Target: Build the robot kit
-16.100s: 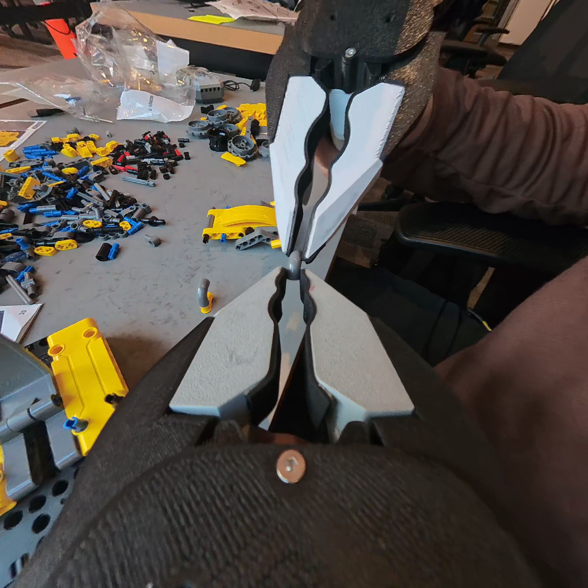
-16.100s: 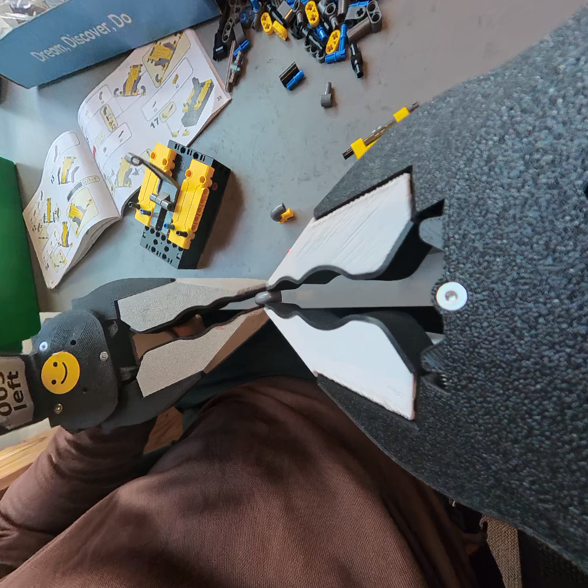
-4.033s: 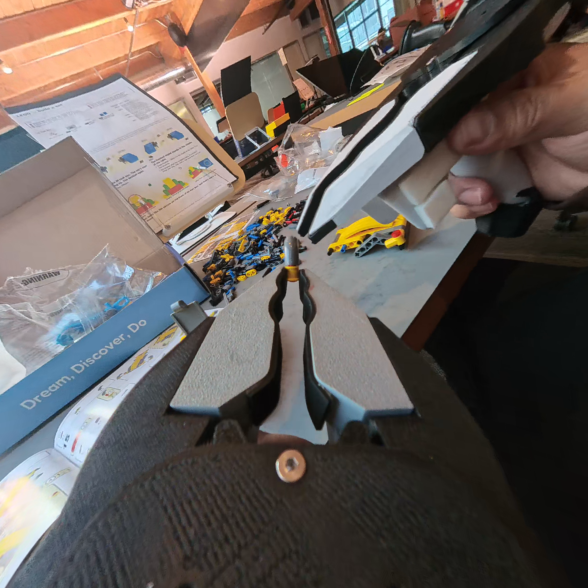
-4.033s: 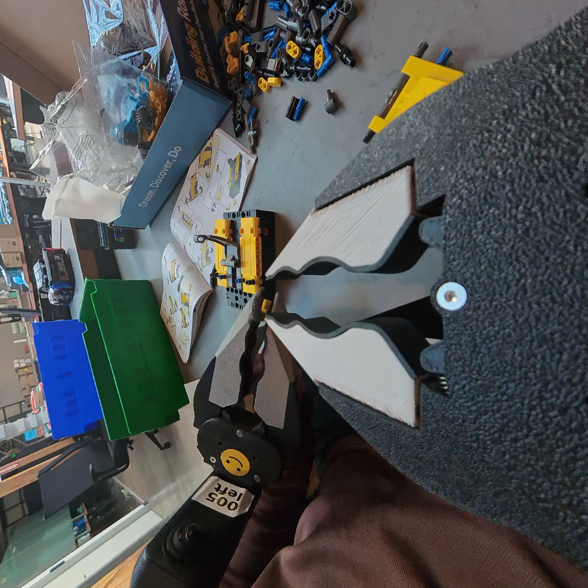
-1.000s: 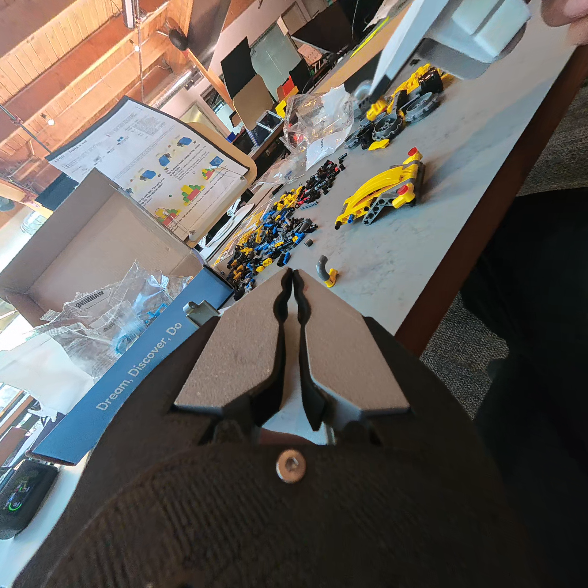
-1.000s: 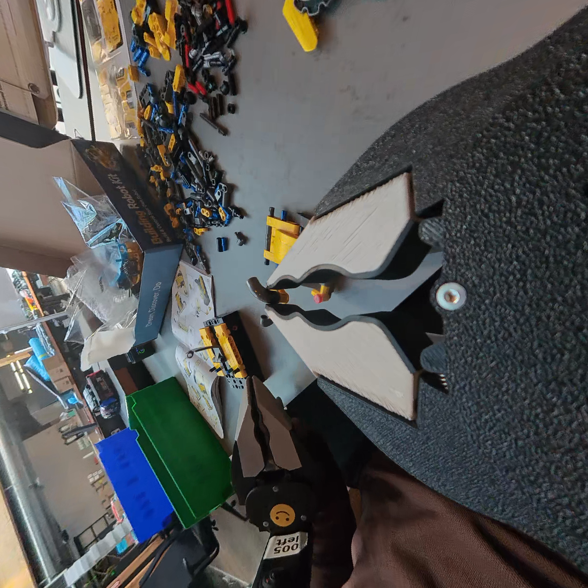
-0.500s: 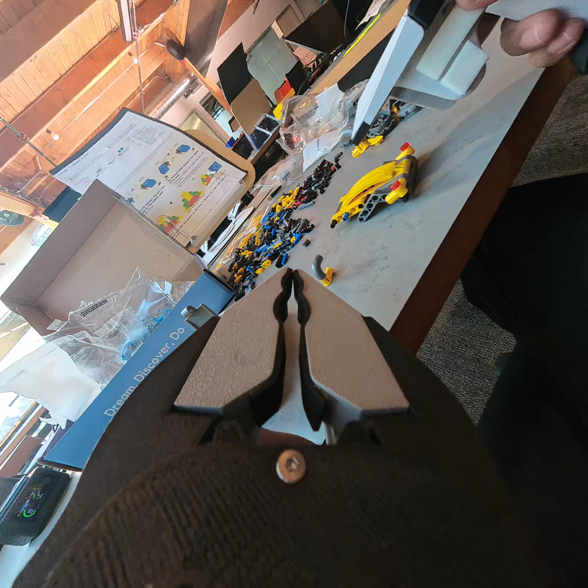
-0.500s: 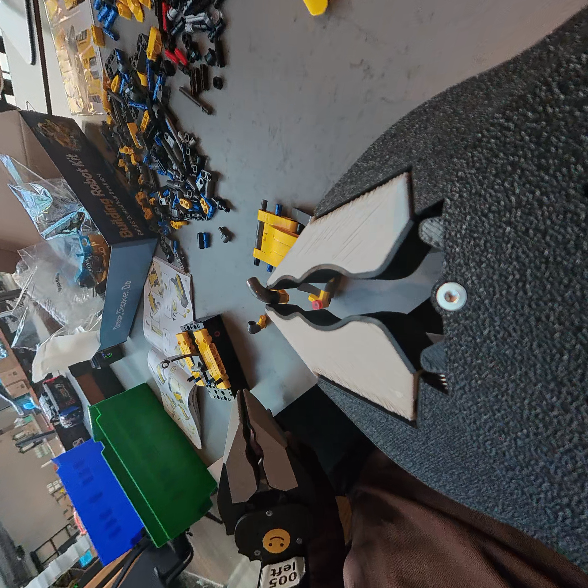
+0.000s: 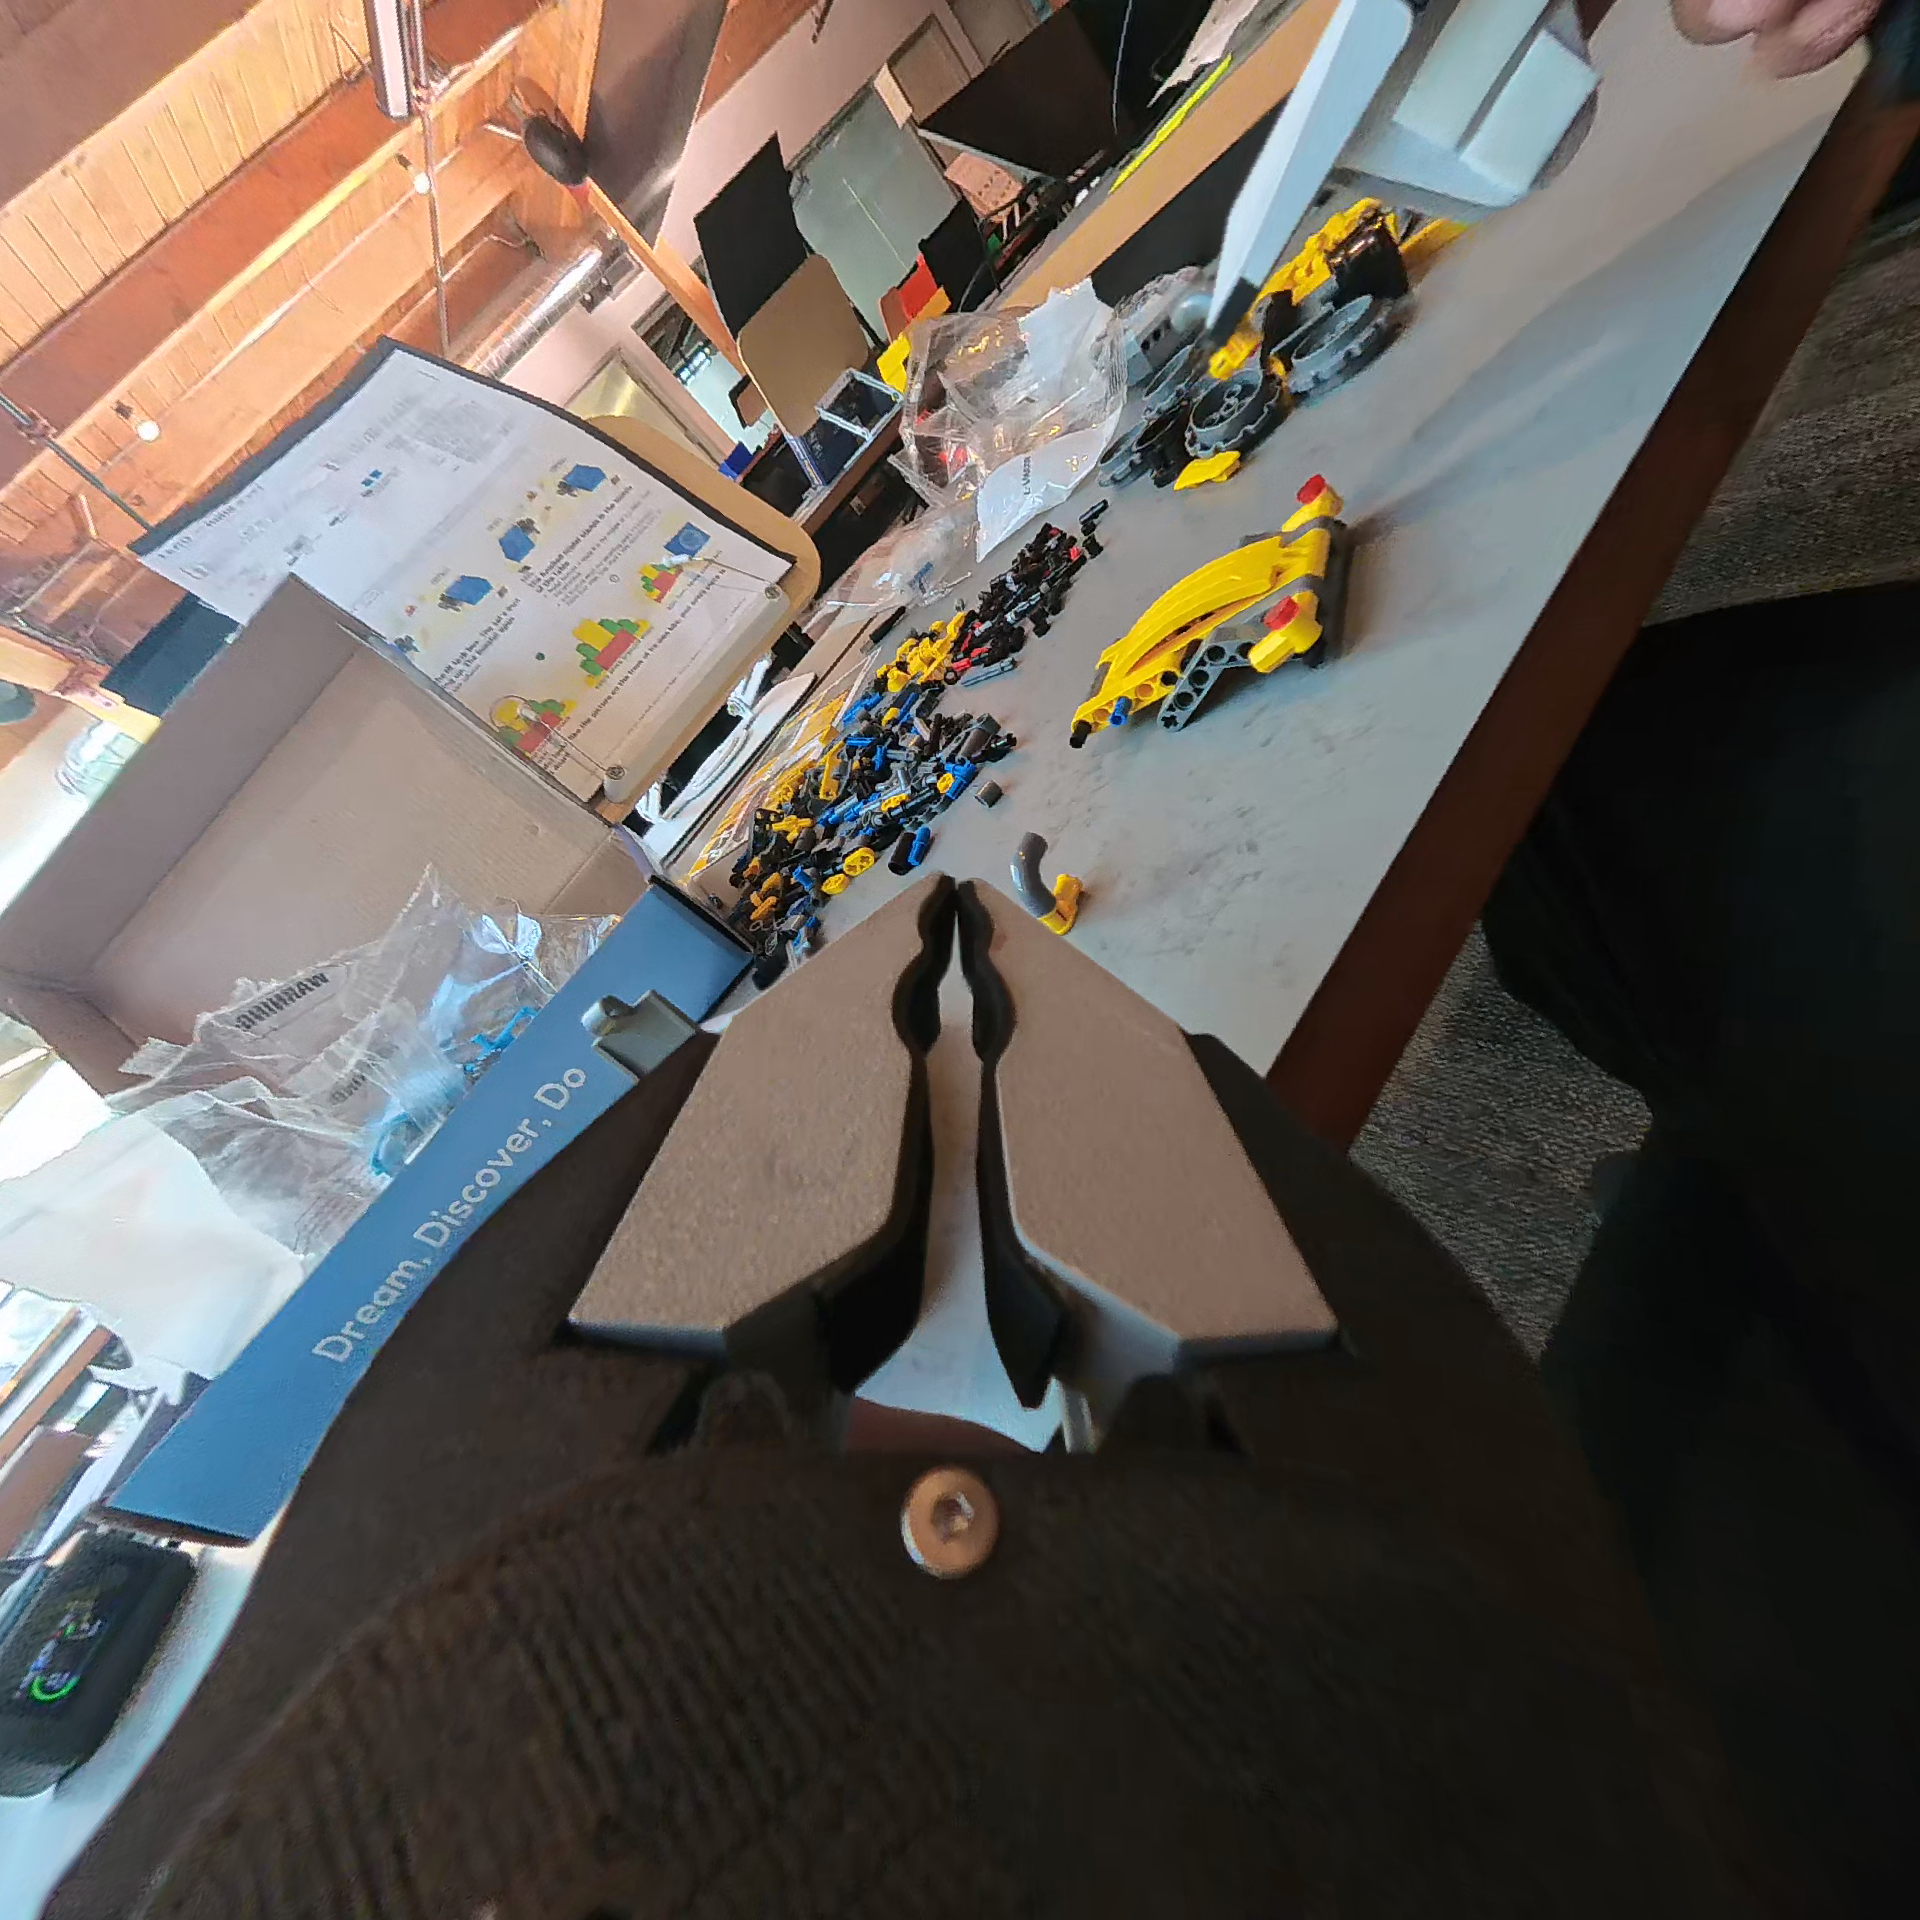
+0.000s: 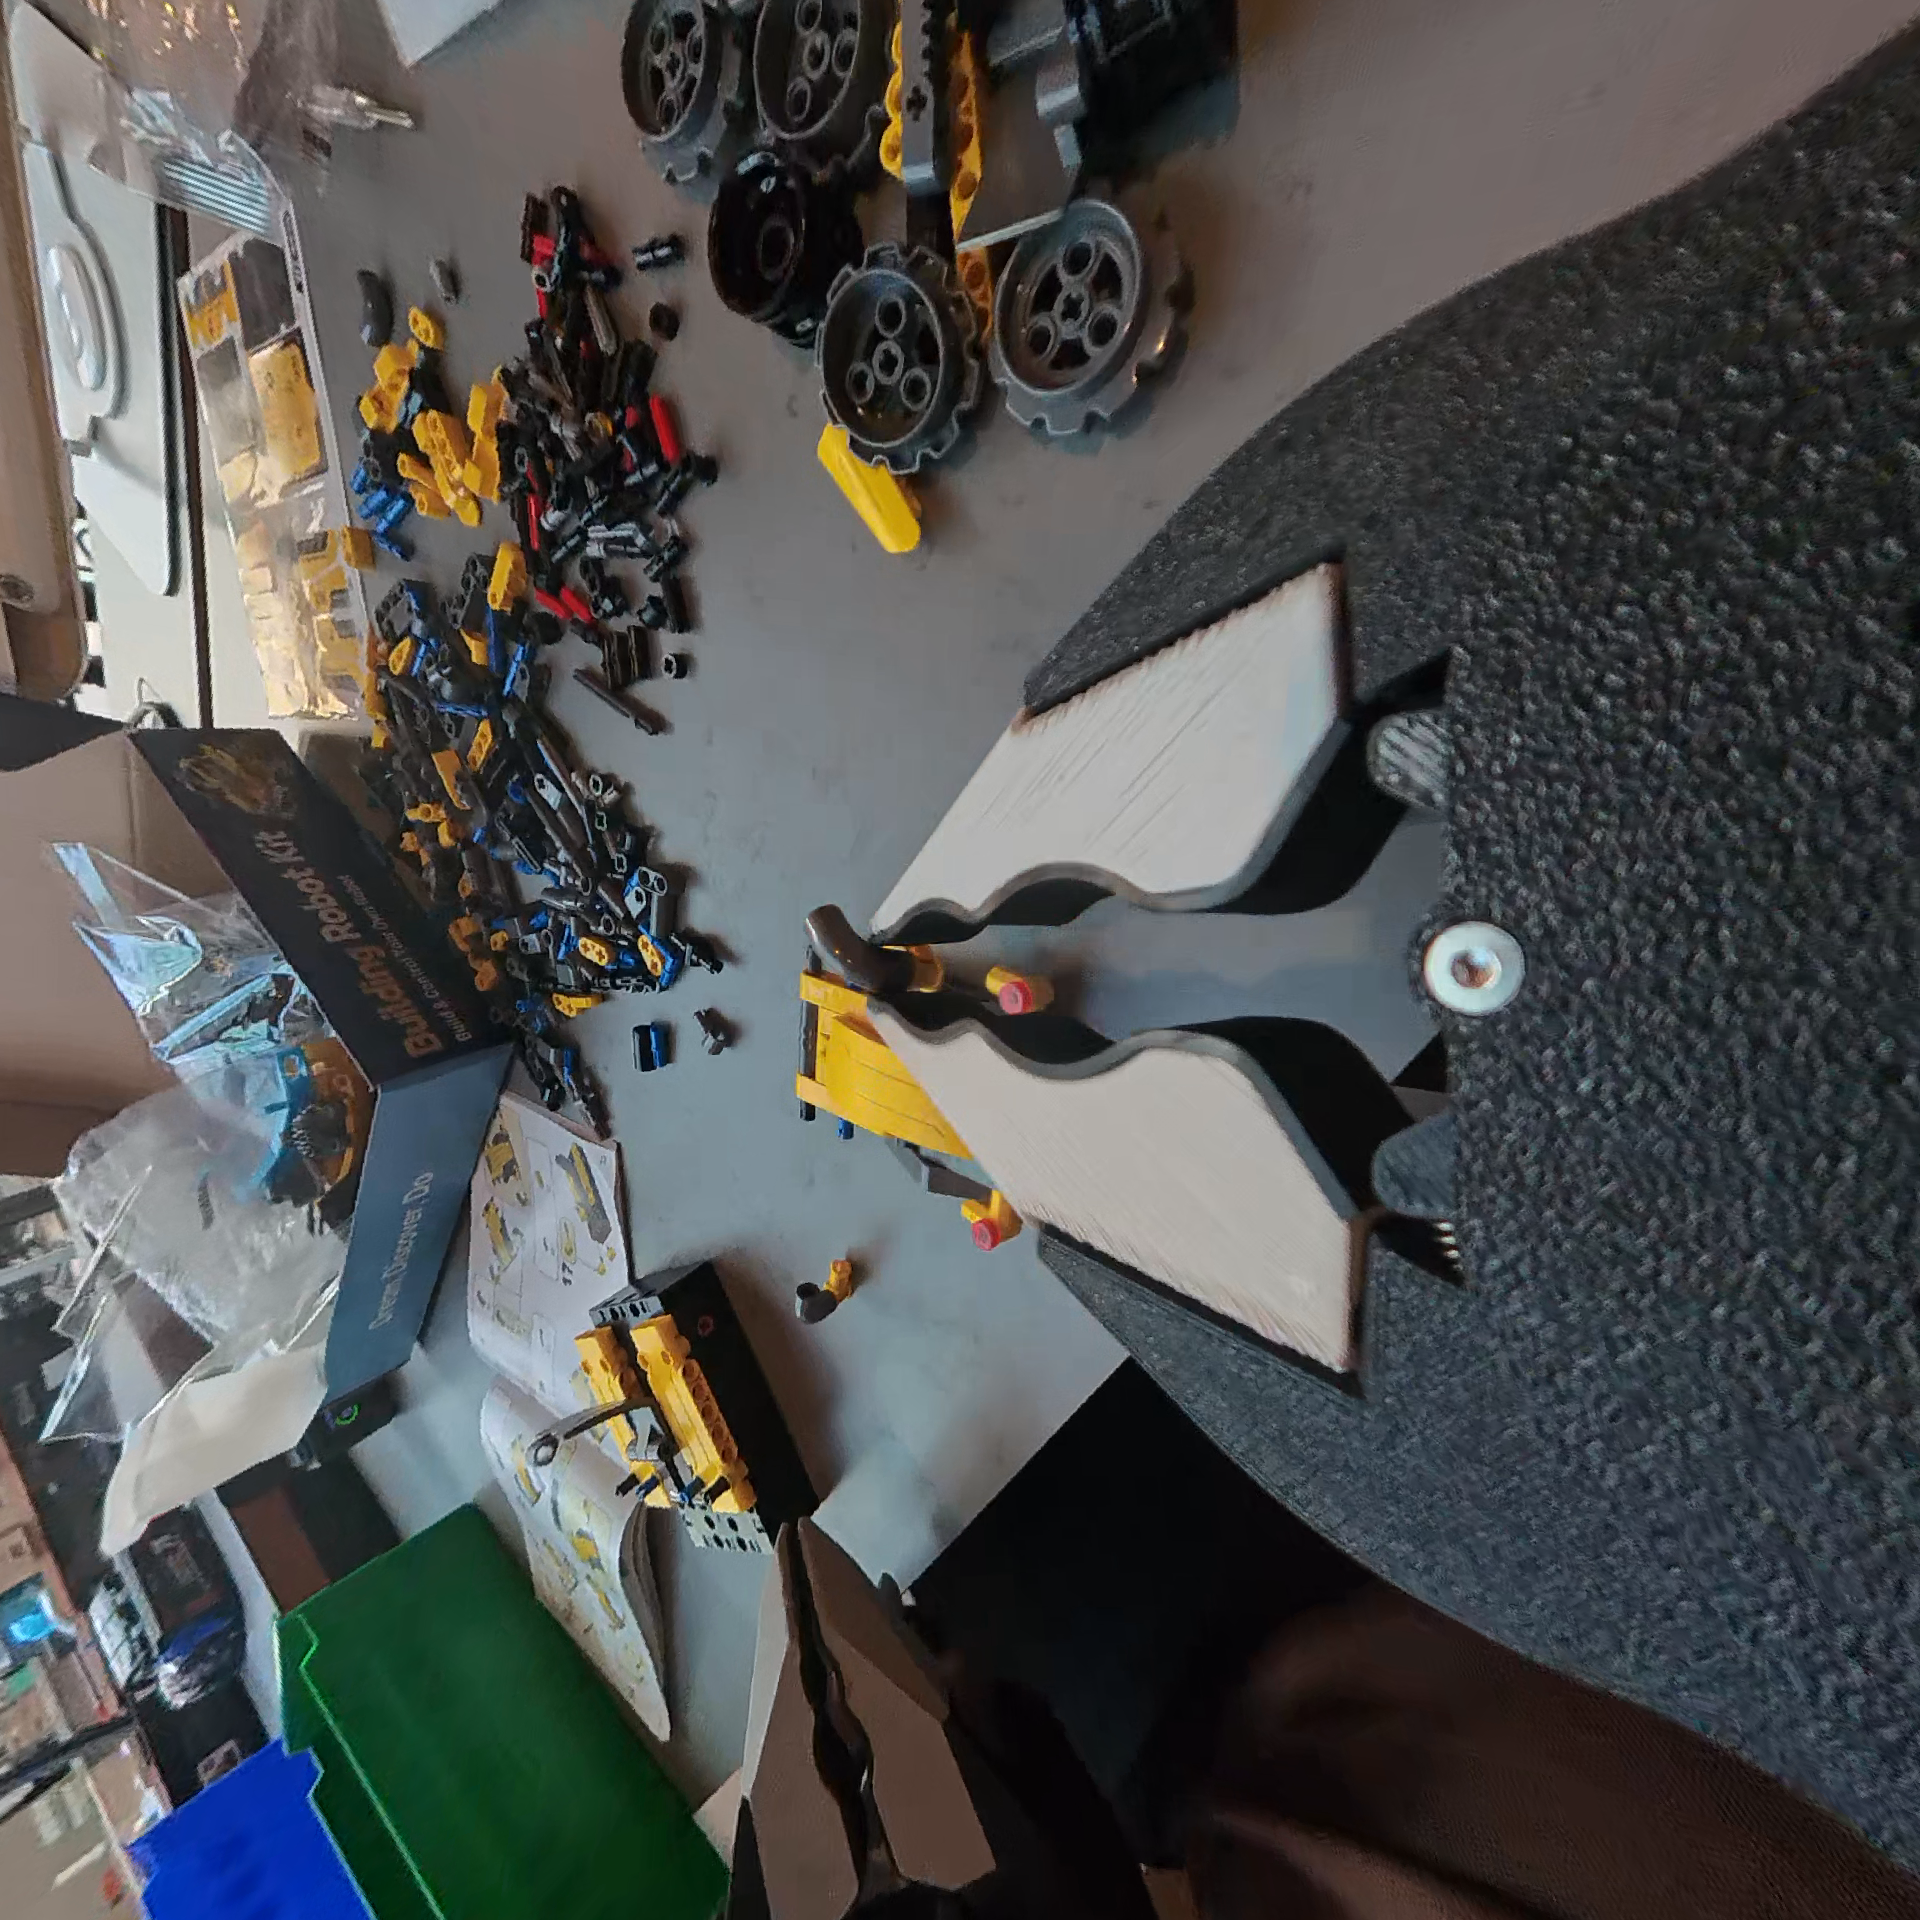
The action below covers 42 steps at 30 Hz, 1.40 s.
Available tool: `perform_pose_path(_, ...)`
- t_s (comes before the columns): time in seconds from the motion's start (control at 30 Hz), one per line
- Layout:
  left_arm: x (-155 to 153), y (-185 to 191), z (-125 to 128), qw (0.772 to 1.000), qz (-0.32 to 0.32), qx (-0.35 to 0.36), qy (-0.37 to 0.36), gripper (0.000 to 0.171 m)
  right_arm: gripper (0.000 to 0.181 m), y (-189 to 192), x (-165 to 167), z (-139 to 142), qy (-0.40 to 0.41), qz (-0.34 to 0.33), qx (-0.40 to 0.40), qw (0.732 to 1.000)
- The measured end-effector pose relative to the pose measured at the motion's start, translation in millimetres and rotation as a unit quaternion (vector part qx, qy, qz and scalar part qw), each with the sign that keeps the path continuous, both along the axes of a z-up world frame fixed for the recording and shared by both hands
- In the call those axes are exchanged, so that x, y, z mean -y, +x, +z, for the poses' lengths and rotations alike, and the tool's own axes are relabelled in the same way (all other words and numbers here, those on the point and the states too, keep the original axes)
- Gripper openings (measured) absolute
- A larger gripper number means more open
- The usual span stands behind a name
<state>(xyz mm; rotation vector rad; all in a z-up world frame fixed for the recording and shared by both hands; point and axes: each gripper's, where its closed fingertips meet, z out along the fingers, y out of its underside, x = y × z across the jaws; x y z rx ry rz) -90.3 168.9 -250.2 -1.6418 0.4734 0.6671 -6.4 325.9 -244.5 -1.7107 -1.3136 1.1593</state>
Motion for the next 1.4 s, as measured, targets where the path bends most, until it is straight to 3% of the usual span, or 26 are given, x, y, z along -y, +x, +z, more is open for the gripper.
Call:
perform_pose_path(0.23,-2.4,27.0,4.8,0.988,-0.050,0.124,-0.072,0.005,0.008,7.3,-7.8,-22.3,0.014,-0.005,0.072,0.997)
perform_pose_path(0.43,-16.1,56.2,-1.2,0.963,-0.077,0.217,-0.140,0.017,0.008,4.7,0.0,-41.7,-0.022,0.020,0.110,0.993)
perform_pose_path(0.7,-68.6,68.8,-19.3,0.953,-0.064,0.194,-0.225,0.027,0.008,0.5,6.4,-50.4,-0.029,0.038,0.123,0.991)
perform_pose_path(0.83,-79.1,68.0,-31.1,0.950,-0.055,0.174,-0.255,0.031,0.008,-1.4,21.9,-49.9,-0.048,0.076,0.113,0.989)
perform_pose_path(1.07,-64.0,52.5,-31.8,0.958,-0.023,0.147,-0.245,0.032,0.008,-1.6,62.1,-48.3,-0.065,0.158,0.119,0.978)
perform_pose_path(1.17,-49.1,43.5,-31.9,0.961,-0.012,0.146,-0.236,0.032,0.008,-5.4,76.1,-48.5,-0.034,0.186,0.126,0.974)
perform_pose_path(1.4,-26.5,25.7,-26.0,0.971,-0.002,0.148,-0.186,0.029,0.009,-8.4,80.6,-43.9,-0.032,0.192,0.111,0.974)
